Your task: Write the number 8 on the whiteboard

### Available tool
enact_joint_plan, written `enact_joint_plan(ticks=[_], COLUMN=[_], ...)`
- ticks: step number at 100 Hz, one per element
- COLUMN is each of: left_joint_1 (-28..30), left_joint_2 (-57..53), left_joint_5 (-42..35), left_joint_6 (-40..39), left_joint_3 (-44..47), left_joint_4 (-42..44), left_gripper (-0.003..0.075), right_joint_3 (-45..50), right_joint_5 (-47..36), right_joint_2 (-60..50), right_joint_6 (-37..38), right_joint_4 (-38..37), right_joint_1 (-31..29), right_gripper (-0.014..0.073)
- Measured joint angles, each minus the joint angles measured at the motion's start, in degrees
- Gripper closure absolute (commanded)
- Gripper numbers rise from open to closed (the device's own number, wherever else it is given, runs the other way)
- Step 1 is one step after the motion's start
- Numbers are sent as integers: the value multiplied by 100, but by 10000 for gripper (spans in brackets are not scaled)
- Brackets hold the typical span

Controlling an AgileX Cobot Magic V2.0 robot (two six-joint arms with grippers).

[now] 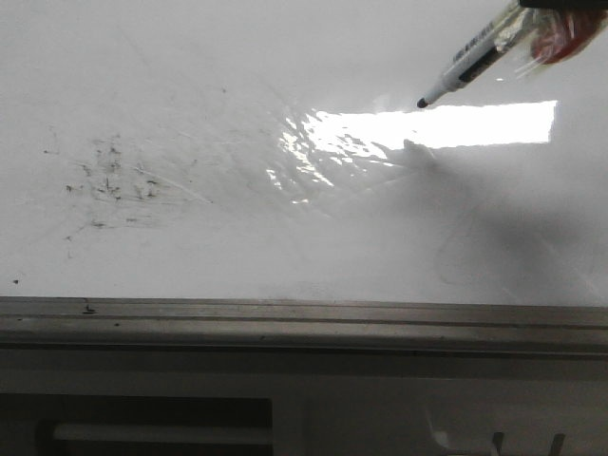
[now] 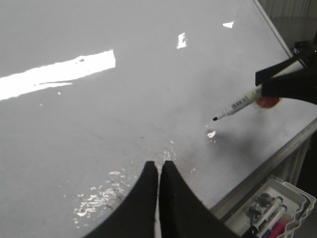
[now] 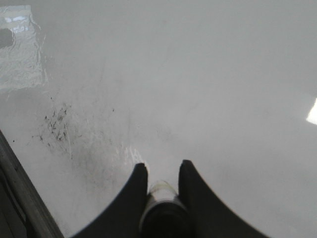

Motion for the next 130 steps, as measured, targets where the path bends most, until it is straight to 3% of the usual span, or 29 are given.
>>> enact_joint_plan(ticks=[58,96,130], left_joint_1=[0,0,0], left_joint_2=[0,0,0], left_joint_5=[259,259,259], left_joint_6=[-2,-2,-2], left_joint_3=[201,201,201], left_joint_4=[0,0,0], left_gripper=[741,741,741], right_joint_3=[0,-30,-57], right_joint_5=[-387,-559,-66], right_joint_2=[497,744,766], right_joint_6=[-670,-690,-690], right_joint_4=[-9,103,145], right_joint_1=[0,-92,164], right_gripper=[637,637,637])
